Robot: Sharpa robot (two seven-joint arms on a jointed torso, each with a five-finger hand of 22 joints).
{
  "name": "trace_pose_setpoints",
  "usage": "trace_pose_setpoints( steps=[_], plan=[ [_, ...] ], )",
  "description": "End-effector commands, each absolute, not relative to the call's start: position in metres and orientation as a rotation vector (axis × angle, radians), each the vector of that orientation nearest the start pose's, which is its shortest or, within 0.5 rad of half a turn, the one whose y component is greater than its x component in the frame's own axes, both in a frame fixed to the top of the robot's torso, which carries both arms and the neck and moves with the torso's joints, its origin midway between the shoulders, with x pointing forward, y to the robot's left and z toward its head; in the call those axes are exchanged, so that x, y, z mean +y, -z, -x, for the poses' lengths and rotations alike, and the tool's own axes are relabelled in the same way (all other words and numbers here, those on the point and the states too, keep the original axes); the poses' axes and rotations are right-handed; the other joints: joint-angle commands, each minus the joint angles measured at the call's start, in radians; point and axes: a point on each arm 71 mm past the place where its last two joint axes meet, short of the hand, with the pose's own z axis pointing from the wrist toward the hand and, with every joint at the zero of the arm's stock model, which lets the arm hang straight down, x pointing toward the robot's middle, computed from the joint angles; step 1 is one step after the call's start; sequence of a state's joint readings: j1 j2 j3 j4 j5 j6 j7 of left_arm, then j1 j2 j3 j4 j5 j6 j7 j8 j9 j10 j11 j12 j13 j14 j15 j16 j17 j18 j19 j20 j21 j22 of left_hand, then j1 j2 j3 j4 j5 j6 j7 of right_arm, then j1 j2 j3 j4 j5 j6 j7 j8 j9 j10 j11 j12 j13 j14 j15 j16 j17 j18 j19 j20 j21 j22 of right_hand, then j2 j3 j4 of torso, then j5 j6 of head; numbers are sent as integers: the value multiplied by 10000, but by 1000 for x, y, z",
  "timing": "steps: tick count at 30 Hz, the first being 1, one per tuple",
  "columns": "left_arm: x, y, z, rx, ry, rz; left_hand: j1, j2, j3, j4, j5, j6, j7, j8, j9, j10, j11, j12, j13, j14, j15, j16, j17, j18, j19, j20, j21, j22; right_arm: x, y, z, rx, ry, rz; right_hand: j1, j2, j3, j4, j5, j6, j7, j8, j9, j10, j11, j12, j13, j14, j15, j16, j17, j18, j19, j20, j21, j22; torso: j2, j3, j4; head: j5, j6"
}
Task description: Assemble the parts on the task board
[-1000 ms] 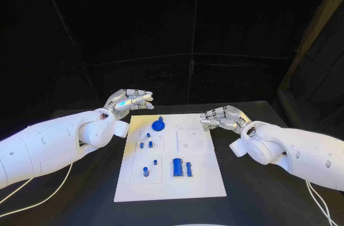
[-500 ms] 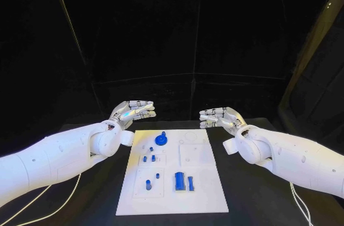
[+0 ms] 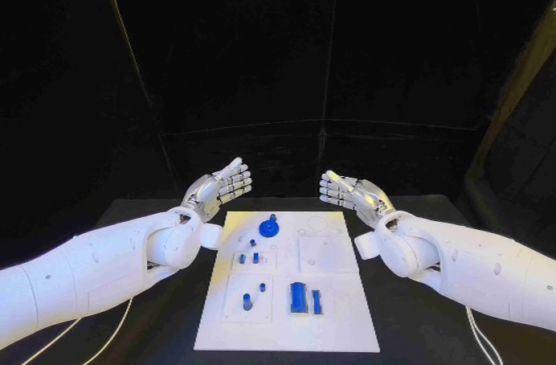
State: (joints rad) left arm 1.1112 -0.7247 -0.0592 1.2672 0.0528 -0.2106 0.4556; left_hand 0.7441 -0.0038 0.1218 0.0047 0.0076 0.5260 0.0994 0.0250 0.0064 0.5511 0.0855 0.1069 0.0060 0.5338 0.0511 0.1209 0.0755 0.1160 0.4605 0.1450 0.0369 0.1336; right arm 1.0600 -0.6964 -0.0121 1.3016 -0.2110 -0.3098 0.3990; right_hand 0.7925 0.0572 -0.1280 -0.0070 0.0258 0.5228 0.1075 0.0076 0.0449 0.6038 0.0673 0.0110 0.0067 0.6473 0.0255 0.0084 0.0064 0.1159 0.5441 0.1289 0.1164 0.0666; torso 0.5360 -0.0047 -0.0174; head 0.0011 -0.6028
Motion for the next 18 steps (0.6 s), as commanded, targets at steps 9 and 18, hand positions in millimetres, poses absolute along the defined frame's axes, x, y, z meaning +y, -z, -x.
trace_pose_setpoints(
  steps=[9,18],
  plan=[
    [201,231,-477,12558,12835,12116,-3804,38,-1218,-47,-76,-2688,-994,-250,-64,-2818,-855,-1069,-60,-2730,-511,-1209,-755,-1160,-2356,-740,-369,-1336,-194,228,-470,12457,-12570,-11825,-4054,-572,1280,70,-258,-2673,-1075,-76,-449,-3090,-673,-110,-67,-3314,-255,-84,-64,-457,-2779,-1289,-1164,-666,82,47,174,-11,28],
    [193,224,-462,12189,12304,12090,-4933,38,-1218,-47,-76,-3481,-994,-250,-64,-3653,-855,-1069,-60,-3540,-511,-1209,-755,-1160,-3041,-1450,-369,-1336,-192,224,-462,12178,-12289,-12089,-5241,-572,1280,70,-258,-3458,-1075,-76,-449,-3987,-673,-110,-67,-4279,-255,-84,-64,-1159,-3596,-1289,-1164,-666,82,47,174,-11,28]
  ],
)
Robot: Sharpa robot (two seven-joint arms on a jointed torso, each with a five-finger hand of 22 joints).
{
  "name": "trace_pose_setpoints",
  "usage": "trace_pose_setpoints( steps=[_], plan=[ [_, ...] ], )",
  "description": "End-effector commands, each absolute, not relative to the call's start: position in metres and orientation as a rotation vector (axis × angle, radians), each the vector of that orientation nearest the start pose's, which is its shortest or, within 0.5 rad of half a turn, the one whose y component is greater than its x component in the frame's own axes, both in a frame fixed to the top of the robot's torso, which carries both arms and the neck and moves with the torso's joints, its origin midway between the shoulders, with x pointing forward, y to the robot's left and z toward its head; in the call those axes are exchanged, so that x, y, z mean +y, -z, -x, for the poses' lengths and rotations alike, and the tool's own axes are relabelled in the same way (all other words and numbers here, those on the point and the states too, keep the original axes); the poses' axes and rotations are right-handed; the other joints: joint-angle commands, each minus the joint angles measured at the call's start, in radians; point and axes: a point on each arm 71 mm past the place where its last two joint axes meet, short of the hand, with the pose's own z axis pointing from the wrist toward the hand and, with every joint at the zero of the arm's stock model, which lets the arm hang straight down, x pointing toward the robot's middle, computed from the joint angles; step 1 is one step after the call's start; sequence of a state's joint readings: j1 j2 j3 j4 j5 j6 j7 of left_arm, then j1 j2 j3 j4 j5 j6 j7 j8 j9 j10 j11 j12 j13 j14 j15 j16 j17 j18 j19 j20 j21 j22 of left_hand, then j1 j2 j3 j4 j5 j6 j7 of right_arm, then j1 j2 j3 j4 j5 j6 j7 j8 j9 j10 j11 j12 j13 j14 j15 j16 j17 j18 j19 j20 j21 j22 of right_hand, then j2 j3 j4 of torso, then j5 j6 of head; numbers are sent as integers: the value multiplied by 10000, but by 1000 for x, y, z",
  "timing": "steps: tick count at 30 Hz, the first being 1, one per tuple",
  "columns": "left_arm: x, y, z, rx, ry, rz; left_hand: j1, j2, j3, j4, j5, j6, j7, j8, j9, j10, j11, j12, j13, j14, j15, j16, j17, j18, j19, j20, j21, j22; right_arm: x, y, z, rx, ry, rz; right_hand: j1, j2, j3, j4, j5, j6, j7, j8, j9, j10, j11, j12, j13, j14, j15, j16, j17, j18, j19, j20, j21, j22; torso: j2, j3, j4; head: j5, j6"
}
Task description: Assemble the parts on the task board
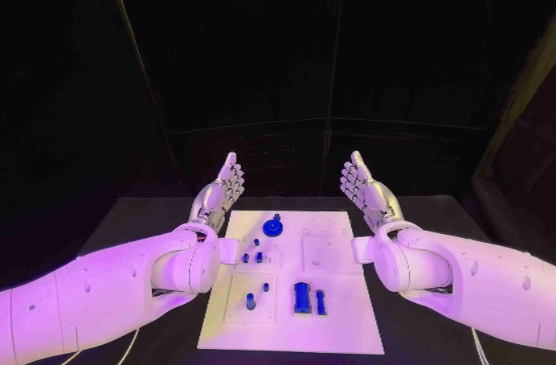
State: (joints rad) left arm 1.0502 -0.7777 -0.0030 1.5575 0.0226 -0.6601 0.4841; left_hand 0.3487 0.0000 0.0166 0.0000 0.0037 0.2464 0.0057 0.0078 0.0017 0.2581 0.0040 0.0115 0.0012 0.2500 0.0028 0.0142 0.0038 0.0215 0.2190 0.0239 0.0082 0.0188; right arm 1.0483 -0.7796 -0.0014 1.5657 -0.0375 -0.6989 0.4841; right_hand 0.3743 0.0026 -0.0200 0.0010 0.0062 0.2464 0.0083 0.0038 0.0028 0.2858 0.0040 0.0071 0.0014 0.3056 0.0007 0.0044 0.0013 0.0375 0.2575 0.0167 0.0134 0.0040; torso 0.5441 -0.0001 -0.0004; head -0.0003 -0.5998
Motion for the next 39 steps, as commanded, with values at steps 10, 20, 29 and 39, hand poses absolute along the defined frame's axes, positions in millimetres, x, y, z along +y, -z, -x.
trace_pose_setpoints(
  steps=[10,20,29,39],
  plan=[
    [192,224,-462,12178,12289,12089,-1857,0,-166,0,-37,-1316,-57,-78,-17,-1375,-40,-115,-12,-1329,-28,-142,-38,-215,-1169,-239,-82,-188,-192,224,-462,12178,-12289,-12089,-1974,-26,200,-10,-62,-1301,-83,-38,-28,-1514,-40,-71,-14,-1611,-7,-44,-13,-375,-1363,-167,-134,-40,1,1,4,3,-2],
    [192,224,-462,12178,12289,12089,-2393,0,-166,0,-37,-1670,-57,-78,-17,-1768,-40,-115,-12,-1702,-28,-142,-38,-215,-1484,-239,-82,-188,-192,224,-462,12178,-12289,-12089,-2558,-26,200,-10,-62,-1671,-83,-38,-28,-1948,-40,-71,-14,-2104,-7,-44,-13,-375,-1753,-167,-134,-40,1,1,4,3,-2],
    [192,224,-462,12178,12289,12089,-3487,0,-166,0,-37,-2464,-57,-78,-17,-2581,-40,-115,-12,-2500,-28,-142,-38,-215,-2190,-239,-82,-188,-192,224,-462,12178,-12289,-12089,-3743,-26,200,-10,-62,-2464,-83,-38,-28,-2858,-40,-71,-14,-3056,-7,-44,-13,-375,-2575,-167,-134,-40,1,1,4,3,-2],
    [192,224,-462,12178,12289,12089,-3487,0,-166,0,-37,-2464,-57,-78,-17,-2581,-40,-115,-12,-2500,-28,-142,-38,-215,-2190,-239,-82,-188,-192,224,-462,12178,-12289,-12089,-3743,-26,200,-10,-62,-2464,-83,-38,-28,-2858,-40,-71,-14,-3056,-7,-44,-13,-375,-2575,-167,-134,-40,1,1,4,3,-2]
  ],
)
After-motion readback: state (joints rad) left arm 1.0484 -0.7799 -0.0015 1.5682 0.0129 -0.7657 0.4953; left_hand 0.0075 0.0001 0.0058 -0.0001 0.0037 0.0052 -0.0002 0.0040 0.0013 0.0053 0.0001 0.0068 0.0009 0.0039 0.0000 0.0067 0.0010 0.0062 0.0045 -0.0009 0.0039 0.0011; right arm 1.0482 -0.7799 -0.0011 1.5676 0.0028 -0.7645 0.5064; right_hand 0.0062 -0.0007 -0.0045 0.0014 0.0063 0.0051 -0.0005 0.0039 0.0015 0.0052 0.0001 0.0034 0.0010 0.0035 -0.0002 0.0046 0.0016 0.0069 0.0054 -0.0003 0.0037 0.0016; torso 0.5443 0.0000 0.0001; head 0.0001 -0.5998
